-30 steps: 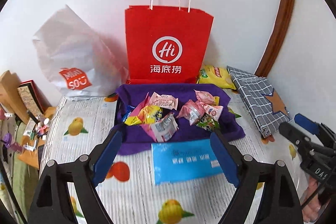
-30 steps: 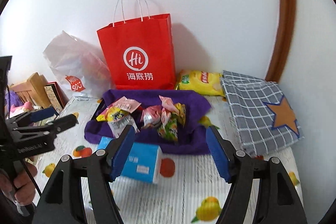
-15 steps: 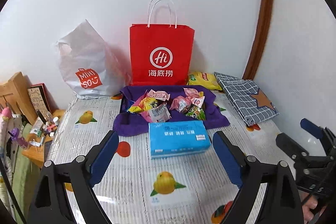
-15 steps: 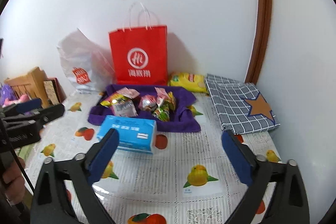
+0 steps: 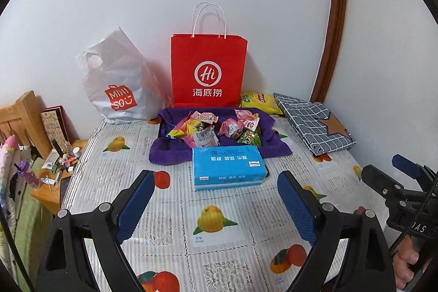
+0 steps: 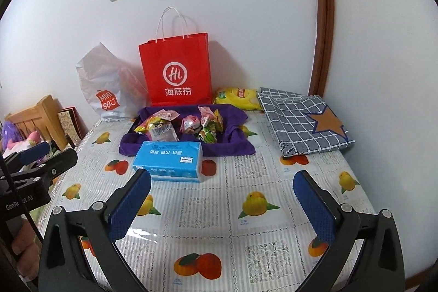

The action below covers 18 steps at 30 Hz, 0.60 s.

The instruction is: Organize snacks

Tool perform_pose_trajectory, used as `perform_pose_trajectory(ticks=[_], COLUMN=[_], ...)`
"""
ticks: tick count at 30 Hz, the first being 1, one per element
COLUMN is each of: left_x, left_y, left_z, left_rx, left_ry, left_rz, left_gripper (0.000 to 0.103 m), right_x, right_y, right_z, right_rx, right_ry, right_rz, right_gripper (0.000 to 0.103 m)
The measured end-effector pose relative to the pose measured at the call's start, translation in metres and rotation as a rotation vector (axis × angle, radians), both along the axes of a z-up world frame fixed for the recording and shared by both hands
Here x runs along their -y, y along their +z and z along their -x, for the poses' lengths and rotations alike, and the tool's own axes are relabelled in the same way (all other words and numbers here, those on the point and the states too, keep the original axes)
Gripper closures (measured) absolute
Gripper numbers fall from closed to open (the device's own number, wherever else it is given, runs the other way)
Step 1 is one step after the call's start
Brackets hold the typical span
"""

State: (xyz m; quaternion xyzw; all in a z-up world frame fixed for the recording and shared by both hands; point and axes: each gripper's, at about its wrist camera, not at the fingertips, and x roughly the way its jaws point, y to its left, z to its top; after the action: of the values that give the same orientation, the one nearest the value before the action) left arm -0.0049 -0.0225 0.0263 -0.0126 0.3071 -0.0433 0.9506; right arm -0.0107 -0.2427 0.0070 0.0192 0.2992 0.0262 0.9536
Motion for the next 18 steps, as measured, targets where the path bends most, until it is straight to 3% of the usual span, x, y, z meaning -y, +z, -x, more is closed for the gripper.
perform_pose_trajectory(ticks=[18], left_x=[-0.0001], left_y=[-0.0025], left_z=[0.0023], left_rx=[-0.004], left_ry=[0.002], left_rz=[0.005], left_gripper=[0.012], right_x=[-0.0022], right_y=[-0.0054], right_z=[0.0009], right_rx=[-0.001], right_ry=[-0.017], right_rz=[0.008], right_gripper=[0.001])
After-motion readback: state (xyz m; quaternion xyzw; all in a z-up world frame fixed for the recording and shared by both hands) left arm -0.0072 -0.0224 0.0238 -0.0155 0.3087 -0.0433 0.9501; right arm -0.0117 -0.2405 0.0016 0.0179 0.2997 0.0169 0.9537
